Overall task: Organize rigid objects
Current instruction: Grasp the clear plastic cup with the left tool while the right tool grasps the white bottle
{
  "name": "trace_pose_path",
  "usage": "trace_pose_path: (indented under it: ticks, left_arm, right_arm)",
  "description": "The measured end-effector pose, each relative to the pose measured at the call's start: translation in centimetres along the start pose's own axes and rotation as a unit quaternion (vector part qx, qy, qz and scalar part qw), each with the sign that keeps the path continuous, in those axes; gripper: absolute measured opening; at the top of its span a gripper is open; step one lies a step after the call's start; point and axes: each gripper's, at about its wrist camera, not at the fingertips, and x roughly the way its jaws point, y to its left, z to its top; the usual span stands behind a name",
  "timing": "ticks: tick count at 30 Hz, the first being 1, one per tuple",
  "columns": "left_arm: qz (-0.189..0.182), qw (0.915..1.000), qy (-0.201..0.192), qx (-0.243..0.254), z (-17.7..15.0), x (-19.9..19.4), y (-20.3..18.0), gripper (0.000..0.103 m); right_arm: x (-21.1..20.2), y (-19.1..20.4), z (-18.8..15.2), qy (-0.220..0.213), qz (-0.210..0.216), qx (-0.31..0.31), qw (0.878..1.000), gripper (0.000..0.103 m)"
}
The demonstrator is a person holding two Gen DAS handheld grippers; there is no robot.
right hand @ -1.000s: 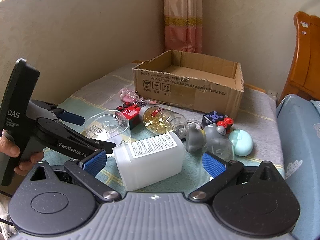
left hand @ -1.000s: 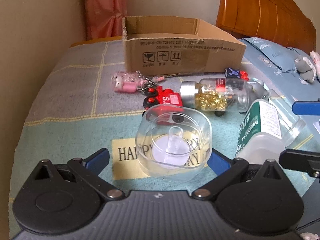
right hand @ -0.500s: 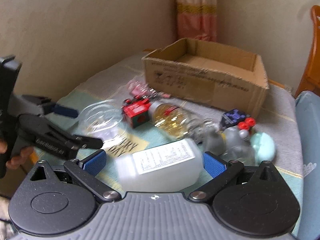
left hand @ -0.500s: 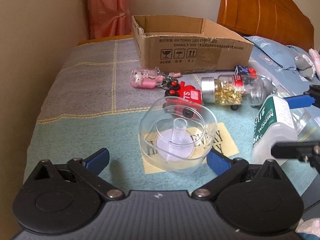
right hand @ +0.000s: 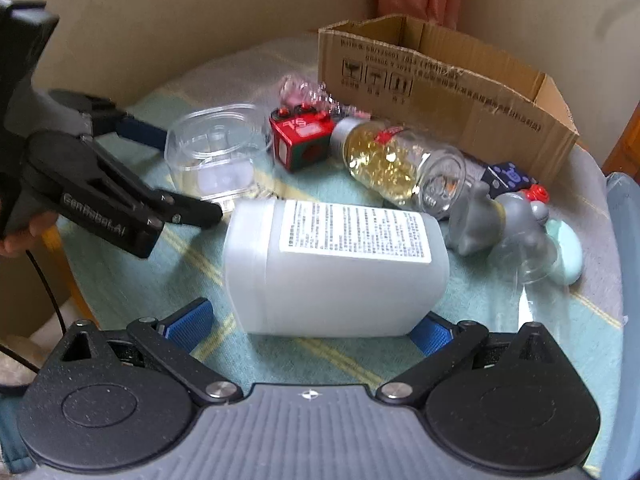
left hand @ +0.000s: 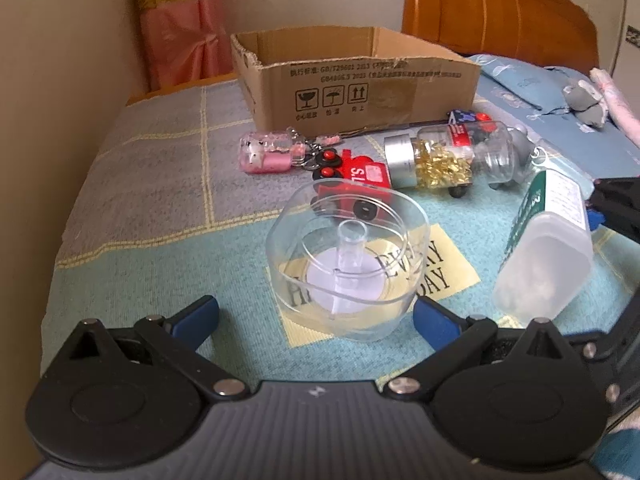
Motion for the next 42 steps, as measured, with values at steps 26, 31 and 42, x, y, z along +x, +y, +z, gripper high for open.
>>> trace_pose_path:
  ticks: [26, 31, 42]
  left_arm:
    - [-0.045, 0.9964, -0.035, 0.062, 2.0, 1.0, -0.9, 0.1]
    - [-0.045, 0.9956, -0.035, 0.074, 2.5, 1.1, -0.9, 0.095]
    - [-0.06, 0.9938, -0.013, 0.093, 2.9, 0.9, -1.0, 0.077]
  right_arm:
    - [-1.2, 0.5, 0.3, -0.074, -0.041, -0.005, 0.996, 0.103]
    - [-1.4, 0.3, 0.6, -0.074, -0.041, -0.005, 0.996, 0.103]
    - [-1.8, -0.4, 0.6, -0.067, -0.036, 0.014, 0.997, 0.088]
